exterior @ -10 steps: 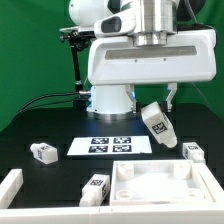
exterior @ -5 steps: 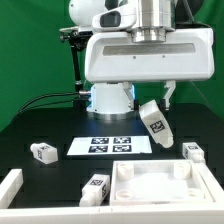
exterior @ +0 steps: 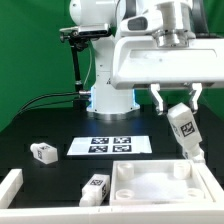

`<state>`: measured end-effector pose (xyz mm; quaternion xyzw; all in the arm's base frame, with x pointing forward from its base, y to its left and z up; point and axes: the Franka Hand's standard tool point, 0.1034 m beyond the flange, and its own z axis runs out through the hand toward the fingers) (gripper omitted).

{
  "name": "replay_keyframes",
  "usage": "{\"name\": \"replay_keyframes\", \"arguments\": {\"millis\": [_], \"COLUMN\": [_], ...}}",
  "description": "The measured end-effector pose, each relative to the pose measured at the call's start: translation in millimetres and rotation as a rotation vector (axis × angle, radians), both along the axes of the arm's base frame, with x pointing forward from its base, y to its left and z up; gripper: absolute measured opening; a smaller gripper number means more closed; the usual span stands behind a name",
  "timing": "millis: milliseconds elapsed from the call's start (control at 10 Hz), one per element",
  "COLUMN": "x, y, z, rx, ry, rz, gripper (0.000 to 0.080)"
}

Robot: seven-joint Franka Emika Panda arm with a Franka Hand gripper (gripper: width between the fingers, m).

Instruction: Assemble one leg

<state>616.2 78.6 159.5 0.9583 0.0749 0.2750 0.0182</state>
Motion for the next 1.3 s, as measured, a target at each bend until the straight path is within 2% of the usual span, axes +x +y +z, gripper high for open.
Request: {"name": "replay_keyframes", "arguments": {"millis": [100,200,400,500,600,700,800,900,1000,1100,1300], "x": [-2.8,-1.4,-2.8,2.2,5.1,10.2,18.3,15.1,15.0,17.7,16.4], "y": [-15.0,-17.7,-16.8,-16.9,-24.0,-28.5,-31.1,-35.7,-33.6,-32.2,-33.3], "z": [-2.2,0.5,-3.9,-4.2,-11.8,-9.9,-2.5,-19.0,-21.8,-15.9,-19.5], "rx": [0.004,0.014,0.008,0.005,-0.03,-0.055,-0.085,-0.115,-0.104,-0.107,-0.109], "ry": [0.063,0.064,0.071,-0.005,-0.049,-0.097,-0.195,-0.167,-0.109,-0.132,-0.124], "rz": [-0.05,-0.066,-0.058,-0.036,0.006,0.037,0.075,0.091,0.068,0.075,0.074], "gripper": [0.032,0.032,0.032,0.032,0.032,0.032,0.032,0.032,0.032,0.032,0.032]}}
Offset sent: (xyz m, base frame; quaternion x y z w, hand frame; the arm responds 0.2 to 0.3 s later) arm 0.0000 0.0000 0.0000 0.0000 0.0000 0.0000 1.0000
